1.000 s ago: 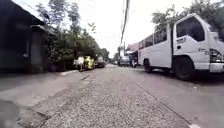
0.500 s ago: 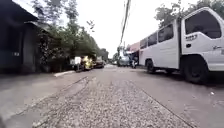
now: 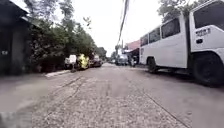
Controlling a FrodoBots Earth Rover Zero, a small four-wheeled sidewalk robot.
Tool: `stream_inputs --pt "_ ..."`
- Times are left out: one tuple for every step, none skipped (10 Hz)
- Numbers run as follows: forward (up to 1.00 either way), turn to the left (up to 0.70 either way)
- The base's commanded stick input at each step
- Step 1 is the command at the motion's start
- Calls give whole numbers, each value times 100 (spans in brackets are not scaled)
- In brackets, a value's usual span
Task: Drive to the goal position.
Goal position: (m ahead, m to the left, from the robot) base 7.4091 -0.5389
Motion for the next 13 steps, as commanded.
stream_inputs --pt "100 0" --pt "100 0" --pt "100 19" --pt "100 27" --pt "100 27" --pt "100 21" --pt "100 0" --pt "100 0" --pt "100 0" --pt "100 0" --pt "100 0" --pt "100 0" --pt "100 -13"
